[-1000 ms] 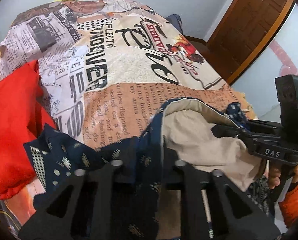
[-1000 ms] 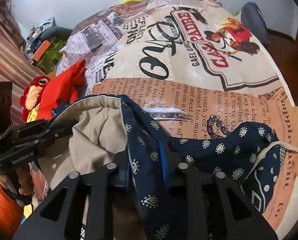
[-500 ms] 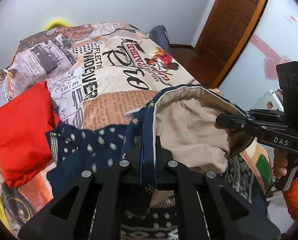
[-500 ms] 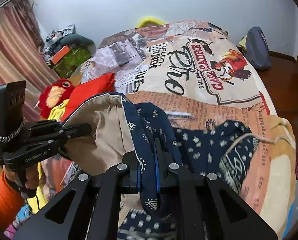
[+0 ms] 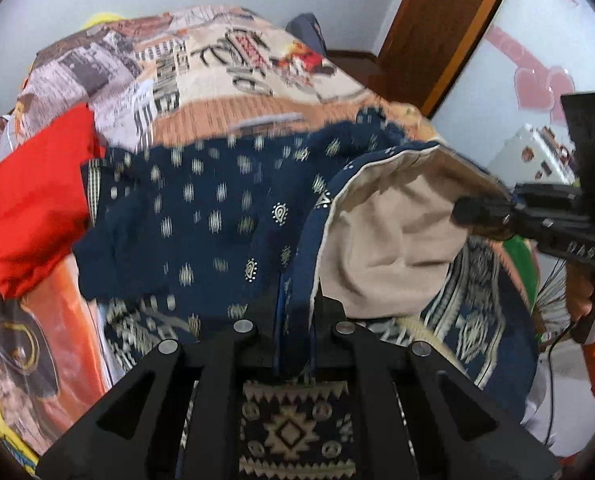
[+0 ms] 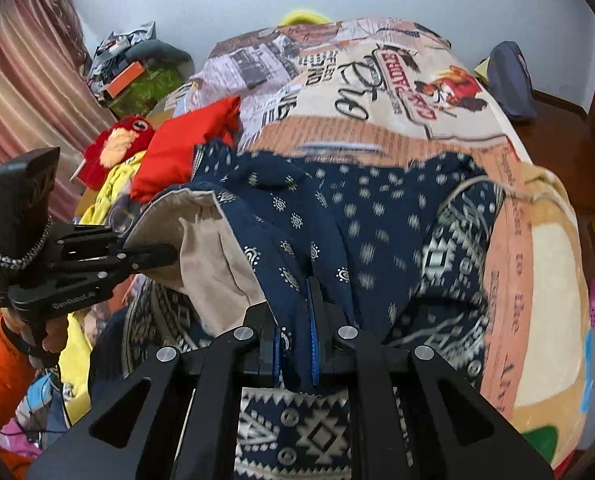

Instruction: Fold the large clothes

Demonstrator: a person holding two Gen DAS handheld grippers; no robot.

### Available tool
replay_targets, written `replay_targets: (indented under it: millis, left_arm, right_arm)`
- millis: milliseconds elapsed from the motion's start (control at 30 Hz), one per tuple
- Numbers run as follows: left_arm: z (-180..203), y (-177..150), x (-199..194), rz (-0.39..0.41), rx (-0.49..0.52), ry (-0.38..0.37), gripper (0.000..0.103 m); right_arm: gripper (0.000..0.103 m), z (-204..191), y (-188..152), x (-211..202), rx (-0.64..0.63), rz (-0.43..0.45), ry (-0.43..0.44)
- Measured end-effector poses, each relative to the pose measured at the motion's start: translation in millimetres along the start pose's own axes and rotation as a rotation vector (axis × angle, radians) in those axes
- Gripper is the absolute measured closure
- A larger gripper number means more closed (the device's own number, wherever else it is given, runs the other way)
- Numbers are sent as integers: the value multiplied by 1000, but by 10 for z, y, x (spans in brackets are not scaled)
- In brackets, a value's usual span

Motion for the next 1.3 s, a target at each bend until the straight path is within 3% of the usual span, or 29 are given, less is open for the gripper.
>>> replay_targets:
  millis: [267,333,367,500,600,767,867,1000,1200,1267,1300]
  left_arm:
    - [-91,-402,120,-73,-57,-11,83]
    - [-70,-401,47,-67,-50,-7,72]
    - [-46,-384,-20,-58,-42,-5,65]
    - [63,-204,-392,34,2,-8,61]
    - [93,25,-675,122,15,0,51]
    - [50,466,-785,204,22,45,43]
    - [11,658,-584,173,3,39,43]
    - [-31,657,-122,74,-41,19,43]
    - [7,97,430,-96,-44,18,41]
    - [30,-70,467,-94,-19,20,38]
    - [64,-162,435,-55,21,31,36]
  right_arm:
    - [86,-42,-256,46,18,-40,-7]
    - [85,-55,-274,-3,19,-47,-15]
    - [84,-64,-269,-41,17,-43,-17]
    - [80,-112,-155,-287,-3,7,-15]
    - [79,-164,-47,-430,-17,52,-3]
    - [68,-209,266,-571,-32,139,-12]
    - [59,-210,401,-474,-21,153,-18]
    - [57,-106,397,-126,21,85,-32]
    - [57,88,-50,366,48,-98,-62]
    - [57,108,-236,431,0,-144,-107]
    - [53,93,-332,432,-42,-151,-125]
Point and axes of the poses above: each gripper's, at about its wrist camera, not at the fingertips, and x roughly the way its jaws point, z to its right, y to its top, the point moved 8 cm from there along x, roughly the way its jaws point, and after that the axes turned 2 degrees about y, right-handed, at the moved point
